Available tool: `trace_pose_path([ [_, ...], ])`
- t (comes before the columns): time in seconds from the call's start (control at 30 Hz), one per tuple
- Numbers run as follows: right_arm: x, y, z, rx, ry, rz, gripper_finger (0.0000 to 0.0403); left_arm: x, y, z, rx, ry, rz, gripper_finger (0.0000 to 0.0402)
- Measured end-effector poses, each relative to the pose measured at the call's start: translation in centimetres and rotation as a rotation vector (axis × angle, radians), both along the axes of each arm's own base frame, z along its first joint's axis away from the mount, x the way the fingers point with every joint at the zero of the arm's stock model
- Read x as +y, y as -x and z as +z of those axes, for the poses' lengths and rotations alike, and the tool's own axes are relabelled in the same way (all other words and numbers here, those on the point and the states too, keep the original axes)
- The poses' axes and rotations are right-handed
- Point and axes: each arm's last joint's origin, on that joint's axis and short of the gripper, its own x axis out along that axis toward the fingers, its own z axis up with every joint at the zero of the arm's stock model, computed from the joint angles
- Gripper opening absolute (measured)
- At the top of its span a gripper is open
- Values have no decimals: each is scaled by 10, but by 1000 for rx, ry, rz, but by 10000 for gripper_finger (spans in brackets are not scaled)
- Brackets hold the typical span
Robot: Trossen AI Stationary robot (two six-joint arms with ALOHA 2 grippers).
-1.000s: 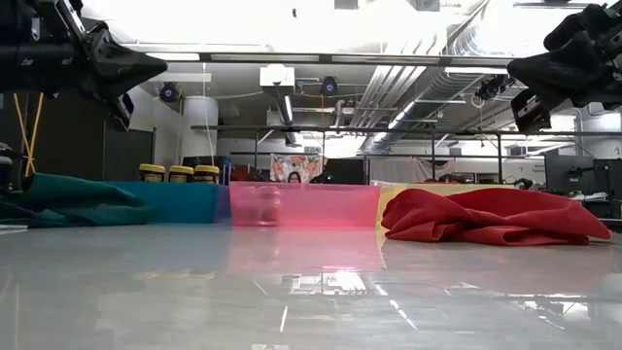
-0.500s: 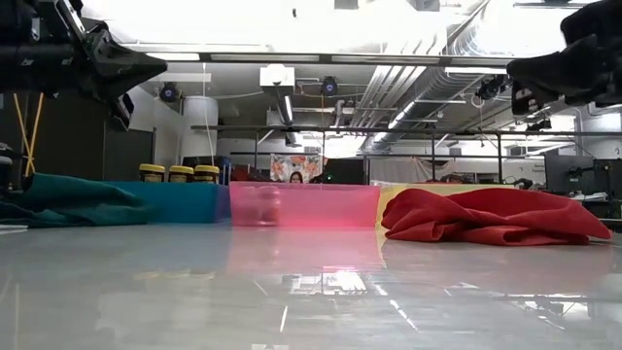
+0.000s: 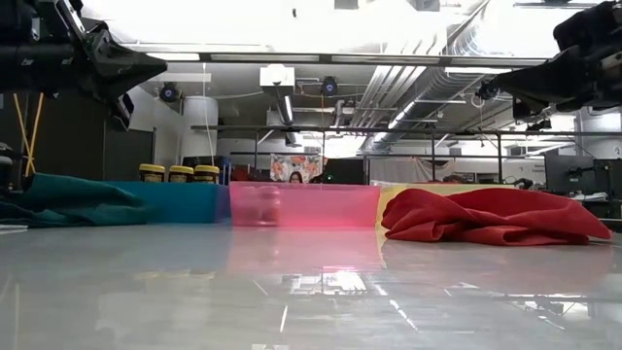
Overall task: Sort spices by type
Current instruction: Return to Home Position
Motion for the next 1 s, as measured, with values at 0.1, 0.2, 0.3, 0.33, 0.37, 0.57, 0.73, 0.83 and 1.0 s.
trace_pose_path([
  [0.1,0,0,0,1,-33,1,1,0,0,0,0,0,0,0],
  [0.2,0,-1,-1,15,-55,1,1,0,0,0,0,0,0,0],
  [0.3,0,-1,-2,21,-59,1,1,0,0,0,0,0,0,0],
  [0.33,0,-1,-2,21,-57,1,1,0,0,0,0,0,0,0],
  [0.37,0,-1,-2,21,-53,1,1,0,0,0,0,0,0,0],
  [0.57,0,-1,-2,21,-53,1,1,0,0,0,0,0,0,0],
  [0.73,0,-1,-2,21,-52,1,1,0,0,0,0,0,0,0],
  [0.83,0,-1,-2,21,-51,1,1,0,0,0,0,0,0,0],
  [1.0,0,-1,-2,22,-51,1,1,0,0,0,0,0,0,0],
])
